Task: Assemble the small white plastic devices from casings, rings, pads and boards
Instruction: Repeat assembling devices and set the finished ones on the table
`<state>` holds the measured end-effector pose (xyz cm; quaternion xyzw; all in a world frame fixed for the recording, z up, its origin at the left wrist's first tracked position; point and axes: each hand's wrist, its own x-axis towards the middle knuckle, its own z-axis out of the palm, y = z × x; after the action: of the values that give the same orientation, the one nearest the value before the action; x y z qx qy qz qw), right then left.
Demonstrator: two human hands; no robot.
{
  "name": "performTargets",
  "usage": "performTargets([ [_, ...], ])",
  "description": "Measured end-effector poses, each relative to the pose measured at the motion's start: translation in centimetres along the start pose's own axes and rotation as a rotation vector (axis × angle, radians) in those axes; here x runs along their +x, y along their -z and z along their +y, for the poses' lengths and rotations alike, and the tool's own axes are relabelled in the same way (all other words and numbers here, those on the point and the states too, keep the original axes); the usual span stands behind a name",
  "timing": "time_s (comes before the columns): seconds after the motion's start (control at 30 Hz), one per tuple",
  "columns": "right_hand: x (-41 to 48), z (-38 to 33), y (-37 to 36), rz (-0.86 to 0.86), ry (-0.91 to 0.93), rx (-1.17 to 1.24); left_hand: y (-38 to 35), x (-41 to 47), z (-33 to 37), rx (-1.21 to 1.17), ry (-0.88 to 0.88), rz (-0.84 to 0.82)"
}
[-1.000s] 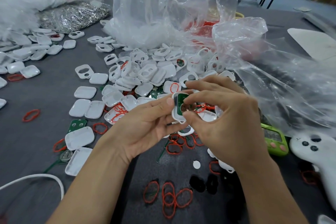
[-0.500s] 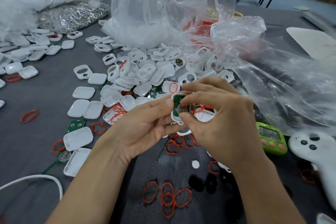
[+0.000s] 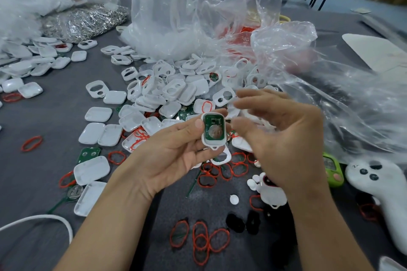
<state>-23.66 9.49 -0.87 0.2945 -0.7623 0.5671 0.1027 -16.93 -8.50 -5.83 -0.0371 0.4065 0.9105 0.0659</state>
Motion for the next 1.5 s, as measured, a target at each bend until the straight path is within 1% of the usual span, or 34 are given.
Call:
performTargets([
  [0.03, 0.2, 0.0, 0.5, 0.063, -0.051, 0.013, 0.0, 0.0, 0.0, -0.012, 0.003, -0.007],
  [0.07, 0.4, 0.2, 1.0, 0.109, -0.095, -0.028, 0.0, 0.0, 0.1, -0.024, 0.002, -0.008],
  [0.1, 0.7, 0.5, 1.5, 0.121, -0.131, -0.104, 0.0, 0.0, 0.2, -0.037, -0.002, -0.005],
  [0.17, 1.0, 0.9, 2.4, 0.080, -0.193, -0.225, 0.0, 0.0, 0.2, -0.067, -0.010, -0.001],
  [0.23, 1.0, 0.5, 2.8, 0.050, -0.206, -0.234, 0.0, 0.0, 0.2, -0.083, -0.020, -0.002],
  [0.37, 0.0, -0.5, 2.1, -0.028, -0.167, -0.244, 0.0, 0.0, 0.3, -0.081, -0.035, -0.012],
  [0.43, -0.6, -0.3, 1.9, -0.023, -0.176, -0.330, 0.3, -0.1, 0.3, -0.085, -0.052, -0.045],
  [0.5, -0.9, 0.3, 1.9, -0.027, -0.224, -0.449, 0.5, -0.2, 0.3, -0.087, -0.059, -0.061],
  [0.67, -1.5, 1.5, 1.8, -0.113, -0.350, -0.618, 0.4, 0.0, 0.3, -0.078, -0.037, -0.028],
  [0.73, -1.6, 1.7, 1.8, -0.200, -0.411, -0.697, 0.3, 0.0, 0.3, -0.086, -0.036, -0.007],
  [0.83, -1.6, 1.7, 1.9, -0.309, -0.480, -0.731, 0.3, 0.1, 0.3, -0.100, -0.036, 0.026],
  [0.9, -1.6, 1.7, 1.7, -0.294, -0.466, -0.743, 0.2, 0.1, 0.3, -0.105, -0.037, 0.032],
  [1.0, -1.6, 1.5, 1.3, -0.147, -0.420, -0.683, 0.2, 0.1, 0.4, -0.110, -0.039, 0.044],
  [1.03, -1.6, 1.5, 1.0, -0.123, -0.404, -0.664, 0.2, 0.1, 0.3, -0.117, -0.040, 0.048],
  [1.17, -1.4, 1.6, -0.6, -0.244, -0.330, -0.778, 0.2, 0.1, 0.3, -0.115, -0.050, 0.054],
  [1.23, -1.4, 2.0, -1.1, -0.218, -0.305, -0.802, 0.2, 0.1, 0.3, -0.113, -0.055, 0.056],
  [1.3, -1.4, 2.5, -1.1, -0.131, -0.314, -0.708, 0.2, 0.1, 0.4, -0.123, -0.056, 0.059],
  [1.37, -1.3, 2.8, -0.7, -0.037, -0.348, -0.509, 0.1, 0.1, 0.4, -0.127, -0.051, 0.068],
  [1.4, -1.2, 2.7, -0.5, -0.005, -0.374, -0.365, 0.1, 0.1, 0.4, -0.125, -0.047, 0.077],
  [1.43, -1.0, 2.5, -0.4, 0.006, -0.420, -0.168, 0.0, 0.2, 0.4, -0.123, -0.043, 0.087],
  [1.5, -0.8, 1.8, -0.6, -0.033, -0.550, 0.316, -0.1, 0.3, 0.4, -0.112, -0.038, 0.105],
])
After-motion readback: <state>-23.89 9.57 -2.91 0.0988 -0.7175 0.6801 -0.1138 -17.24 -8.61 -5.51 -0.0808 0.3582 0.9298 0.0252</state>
